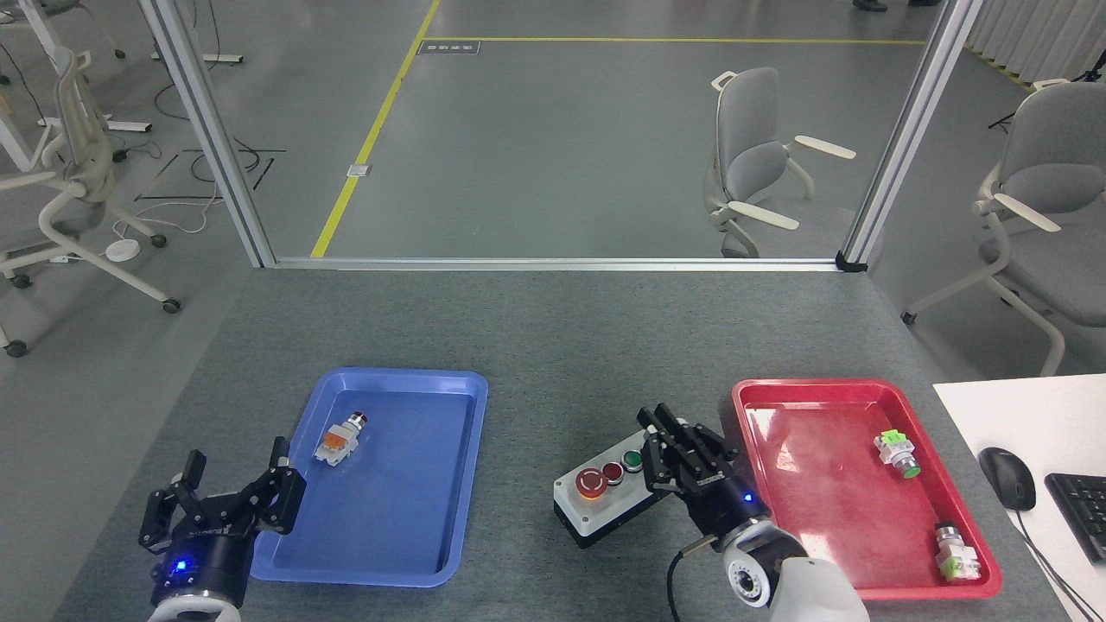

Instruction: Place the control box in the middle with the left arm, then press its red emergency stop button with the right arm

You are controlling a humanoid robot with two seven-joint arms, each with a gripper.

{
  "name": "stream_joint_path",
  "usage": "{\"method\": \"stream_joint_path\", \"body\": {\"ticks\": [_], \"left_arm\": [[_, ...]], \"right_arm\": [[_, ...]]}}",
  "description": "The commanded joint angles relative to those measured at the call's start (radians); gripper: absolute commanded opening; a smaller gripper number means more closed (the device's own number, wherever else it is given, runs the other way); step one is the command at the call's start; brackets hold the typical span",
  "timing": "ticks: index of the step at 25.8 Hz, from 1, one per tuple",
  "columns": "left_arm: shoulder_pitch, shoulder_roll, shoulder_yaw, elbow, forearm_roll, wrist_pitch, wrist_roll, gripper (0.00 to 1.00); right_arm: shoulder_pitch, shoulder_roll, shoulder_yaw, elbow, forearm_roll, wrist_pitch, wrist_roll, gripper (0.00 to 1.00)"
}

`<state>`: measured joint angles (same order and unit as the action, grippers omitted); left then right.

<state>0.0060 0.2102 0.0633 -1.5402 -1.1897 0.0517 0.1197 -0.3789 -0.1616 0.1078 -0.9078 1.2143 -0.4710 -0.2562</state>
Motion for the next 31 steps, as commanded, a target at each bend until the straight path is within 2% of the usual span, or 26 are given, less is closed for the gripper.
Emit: {"method": "stream_joint_path", "body": {"ticks": [1,5,8,10,12,14,15,18,24,27,31], "left_arm": [[0.0,0.0,0.001,0.0,-0.001,-0.001,0.0,0.99],[0.0,-0.006,0.003,-0.003,-0.001,-0.003,0.0,0.99],[0.0,-0.003,0.003,-0.001,-0.001,-0.003,0.0,0.99],[0.0,-0.003,0.003,-0.001,-0.001,-0.003,-0.002,0.99],[0.0,-0.003,0.003,-0.001,0.001,-0.003,-0.002,0.99],[0.0,-0.003,0.003,-0.001,-0.001,-0.003,-0.002,0.99],[0.0,-0.003,0.003,-0.001,0.001,-0.003,-0.002,0.99],[-0.001,-0.002,0.003,-0.001,-0.001,-0.003,-0.002,0.99],[0.005,-0.005,0.001,-0.001,0.002,-0.006,-0.002,0.99],[0.011,-0.012,-0.007,0.002,0.015,-0.044,-0.002,0.99],[0.02,-0.089,-0.007,0.028,0.058,-0.13,0.0,0.99]], "right_arm": [[0.0,-0.038,-0.074,-0.016,-0.085,0.045,-0.024,0.99],[0.003,-0.052,-0.152,-0.031,-0.078,0.094,-0.026,0.99],[0.015,-0.096,-0.166,-0.082,-0.041,0.14,-0.026,0.99],[0.035,-0.111,-0.183,-0.117,0.031,0.176,-0.026,0.99],[0.067,-0.104,-0.214,-0.151,0.14,0.227,-0.026,0.99],[0.1,-0.072,-0.235,-0.198,0.244,0.292,-0.024,0.99],[0.121,-0.044,-0.24,-0.226,0.275,0.333,-0.024,0.99],[0.198,0.001,-0.24,-0.319,0.295,0.413,-0.024,0.99],[0.31,0.045,-0.258,-0.447,0.295,0.425,-0.024,0.99],[0.336,0.063,-0.275,-0.493,0.295,0.427,-0.024,0.99],[0.334,0.065,-0.275,-0.494,0.295,0.442,-0.024,0.99]]}}
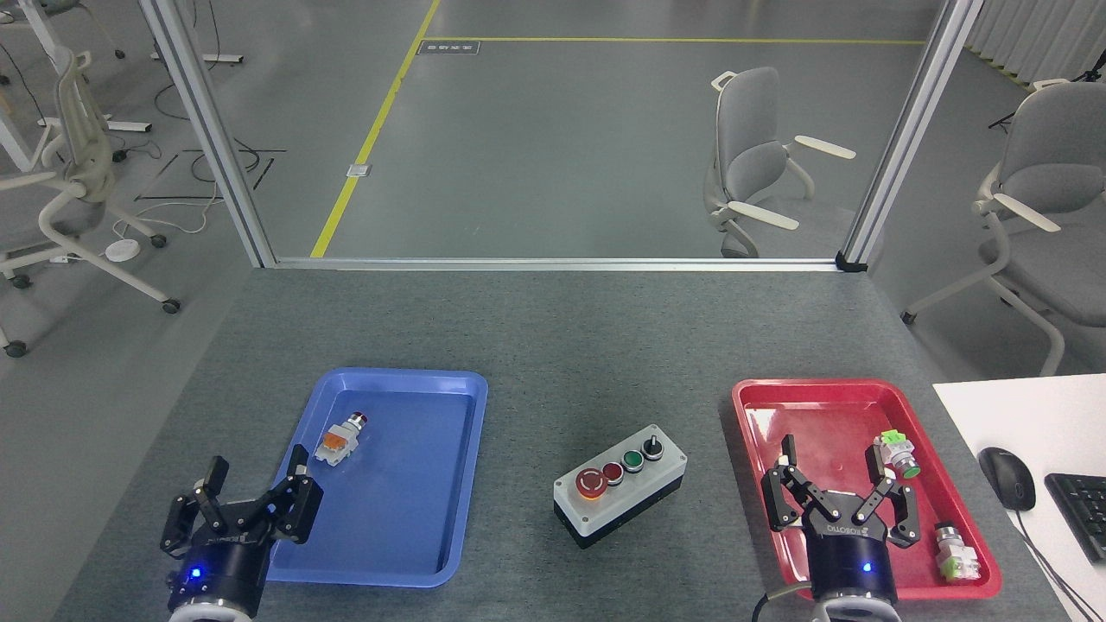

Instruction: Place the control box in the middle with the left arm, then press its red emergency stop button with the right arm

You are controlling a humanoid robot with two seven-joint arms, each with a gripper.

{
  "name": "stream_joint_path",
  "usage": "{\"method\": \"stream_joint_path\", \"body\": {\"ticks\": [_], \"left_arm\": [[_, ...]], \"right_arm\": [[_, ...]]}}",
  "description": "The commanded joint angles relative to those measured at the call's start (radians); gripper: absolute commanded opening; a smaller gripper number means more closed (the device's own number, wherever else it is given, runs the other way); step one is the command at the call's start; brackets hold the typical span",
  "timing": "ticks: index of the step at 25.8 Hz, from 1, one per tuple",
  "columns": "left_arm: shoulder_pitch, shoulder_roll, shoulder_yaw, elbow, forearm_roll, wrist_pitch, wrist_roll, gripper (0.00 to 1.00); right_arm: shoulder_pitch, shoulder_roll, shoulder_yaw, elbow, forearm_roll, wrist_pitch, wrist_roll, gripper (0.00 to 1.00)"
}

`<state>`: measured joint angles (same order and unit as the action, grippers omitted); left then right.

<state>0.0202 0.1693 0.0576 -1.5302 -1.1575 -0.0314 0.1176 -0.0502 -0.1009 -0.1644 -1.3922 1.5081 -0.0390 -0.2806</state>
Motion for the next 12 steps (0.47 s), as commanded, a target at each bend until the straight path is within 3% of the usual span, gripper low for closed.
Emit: {"method": "stream_joint_path", "body": {"ticks": [1,4,12], "left_arm": [[0.006,-0.077,-0.001,0.025,0.024,-0.048,0.002,0.99],[0.006,-0.12,-0.001,0.033,0.009,-0.039,-0.001,0.99],[0.007,-0.109,-0.002,0.041,-0.051,-0.033,-0.004,0.99]], "right_arm": [[0.006,0.006,-0.003,-0.01,0.001,0.014,0.0,0.99],[0.007,0.006,-0.003,-0.01,0.003,0.017,0.0,0.99],[0.016,0.007,-0.001,-0.008,0.001,0.019,0.001,0.99]]}}
